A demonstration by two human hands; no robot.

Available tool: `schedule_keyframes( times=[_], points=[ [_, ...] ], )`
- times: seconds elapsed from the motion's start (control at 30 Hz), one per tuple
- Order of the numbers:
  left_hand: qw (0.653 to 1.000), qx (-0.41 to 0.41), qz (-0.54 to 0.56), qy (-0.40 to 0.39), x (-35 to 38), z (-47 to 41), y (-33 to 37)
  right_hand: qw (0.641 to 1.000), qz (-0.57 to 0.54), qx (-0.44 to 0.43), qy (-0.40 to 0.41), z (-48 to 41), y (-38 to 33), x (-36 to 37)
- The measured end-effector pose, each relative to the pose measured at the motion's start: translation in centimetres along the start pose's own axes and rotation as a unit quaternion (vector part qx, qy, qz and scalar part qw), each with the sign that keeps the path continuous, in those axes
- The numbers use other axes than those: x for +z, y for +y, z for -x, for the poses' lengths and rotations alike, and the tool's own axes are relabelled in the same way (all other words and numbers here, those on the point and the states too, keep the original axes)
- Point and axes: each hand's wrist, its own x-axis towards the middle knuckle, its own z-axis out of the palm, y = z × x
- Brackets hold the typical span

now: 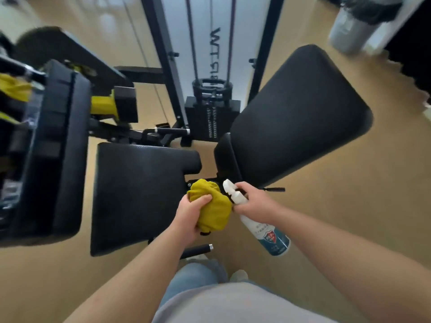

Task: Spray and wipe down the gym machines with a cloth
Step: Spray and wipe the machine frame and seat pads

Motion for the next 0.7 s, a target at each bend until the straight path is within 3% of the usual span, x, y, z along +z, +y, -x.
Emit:
schedule_keyframes(
  times=[0.13, 0.27, 0.47, 0.6, 0.7],
  points=[
    [0.997, 0.01, 0.07, 0.04, -3.6, -1.0, 0.7, 0.999, 0.029, -0.03, -0.034, -2.5, -4.6, 1.2],
    [0.978, -0.044, 0.196, 0.059, -7.3, -1.1, 1.2, 0.987, 0.09, -0.086, -0.104, -4.1, -10.2, 3.7],
    [0.933, 0.006, 0.347, 0.092, -12.1, -0.4, 1.1, 0.946, 0.185, -0.208, -0.167, -6.0, -17.7, 8.0],
    [0.871, 0.043, 0.47, 0.14, -14.3, 0.4, 0.5, 0.895, 0.233, -0.313, -0.216, -6.8, -20.7, 10.1],
    [0.823, 0.066, 0.532, 0.187, -15.5, 0.7, 0.5, 0.831, 0.282, -0.386, -0.285, -7.6, -22.3, 11.1]
  ],
)
